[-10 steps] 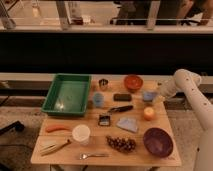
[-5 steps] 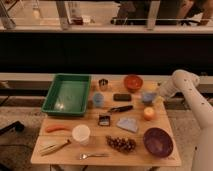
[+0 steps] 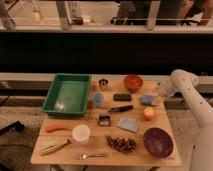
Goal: Place sponge in table surface
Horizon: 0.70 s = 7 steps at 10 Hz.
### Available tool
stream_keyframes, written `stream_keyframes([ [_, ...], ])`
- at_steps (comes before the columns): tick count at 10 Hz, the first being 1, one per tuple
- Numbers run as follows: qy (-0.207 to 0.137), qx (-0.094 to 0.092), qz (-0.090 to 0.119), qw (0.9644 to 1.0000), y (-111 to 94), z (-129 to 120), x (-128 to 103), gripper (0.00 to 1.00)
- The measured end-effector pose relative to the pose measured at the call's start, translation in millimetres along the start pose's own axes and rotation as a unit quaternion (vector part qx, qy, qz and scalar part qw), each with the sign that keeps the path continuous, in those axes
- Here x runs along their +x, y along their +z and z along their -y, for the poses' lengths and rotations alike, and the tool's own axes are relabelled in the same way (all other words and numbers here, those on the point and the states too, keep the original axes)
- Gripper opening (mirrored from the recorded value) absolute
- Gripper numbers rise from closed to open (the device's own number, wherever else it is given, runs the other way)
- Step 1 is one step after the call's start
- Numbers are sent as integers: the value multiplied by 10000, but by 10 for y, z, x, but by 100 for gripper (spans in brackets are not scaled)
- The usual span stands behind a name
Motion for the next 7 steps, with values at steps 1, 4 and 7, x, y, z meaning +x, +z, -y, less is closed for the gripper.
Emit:
stream_keyframes([
  [1,-6,-28,-12,10000,9,-5,-9,80],
  [4,-17,-49,-43,10000,11,-8,-15,80],
  [7,0,141,-39,9999,-170,63,-27,80],
])
